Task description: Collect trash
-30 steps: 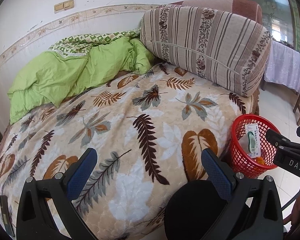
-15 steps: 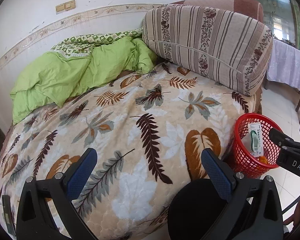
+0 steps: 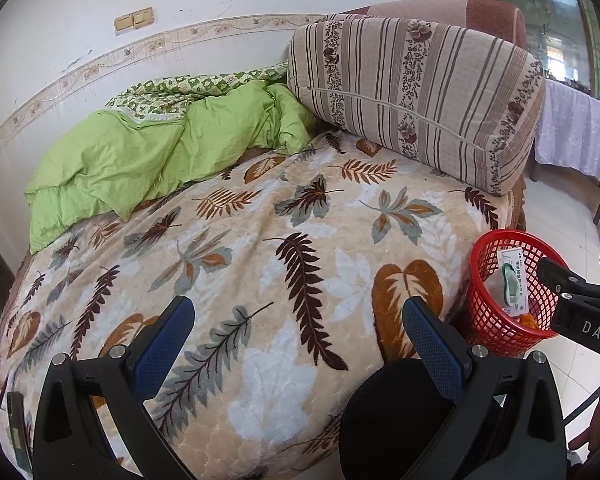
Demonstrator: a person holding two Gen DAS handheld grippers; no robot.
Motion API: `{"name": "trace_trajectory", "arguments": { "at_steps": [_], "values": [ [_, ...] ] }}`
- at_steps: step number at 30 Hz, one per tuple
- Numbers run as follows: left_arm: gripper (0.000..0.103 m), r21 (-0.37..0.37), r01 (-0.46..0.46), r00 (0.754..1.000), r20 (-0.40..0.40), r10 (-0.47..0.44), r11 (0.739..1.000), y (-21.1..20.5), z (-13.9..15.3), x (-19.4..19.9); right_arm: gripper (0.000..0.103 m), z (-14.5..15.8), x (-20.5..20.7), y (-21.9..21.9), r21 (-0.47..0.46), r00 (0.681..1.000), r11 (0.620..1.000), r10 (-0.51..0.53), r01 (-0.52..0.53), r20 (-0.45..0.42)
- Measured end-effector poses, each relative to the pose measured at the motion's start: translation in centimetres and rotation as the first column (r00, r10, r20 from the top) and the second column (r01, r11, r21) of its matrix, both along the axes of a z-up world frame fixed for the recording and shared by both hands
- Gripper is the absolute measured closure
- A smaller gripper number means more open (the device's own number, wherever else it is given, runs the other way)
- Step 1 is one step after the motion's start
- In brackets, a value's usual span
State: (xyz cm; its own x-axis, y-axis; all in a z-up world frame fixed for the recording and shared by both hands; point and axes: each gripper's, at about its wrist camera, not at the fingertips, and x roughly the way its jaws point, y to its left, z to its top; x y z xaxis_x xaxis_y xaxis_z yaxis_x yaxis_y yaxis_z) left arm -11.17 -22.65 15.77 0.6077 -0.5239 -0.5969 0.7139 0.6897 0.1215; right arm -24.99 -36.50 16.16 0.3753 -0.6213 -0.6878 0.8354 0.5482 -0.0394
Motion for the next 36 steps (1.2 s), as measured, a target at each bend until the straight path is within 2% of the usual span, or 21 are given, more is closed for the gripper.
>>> {"name": "trace_trajectory", "arguments": {
  "at_steps": [36],
  "values": [
    [0.000, 0.002, -0.003, 1.000, 0.004, 0.003, 1.000, 0.08, 0.06, -0.07, 0.001, -0.02, 0.00, 0.17, 0.000, 1.000, 1.000, 0.001, -0.001, -0.005]
  ]
}}
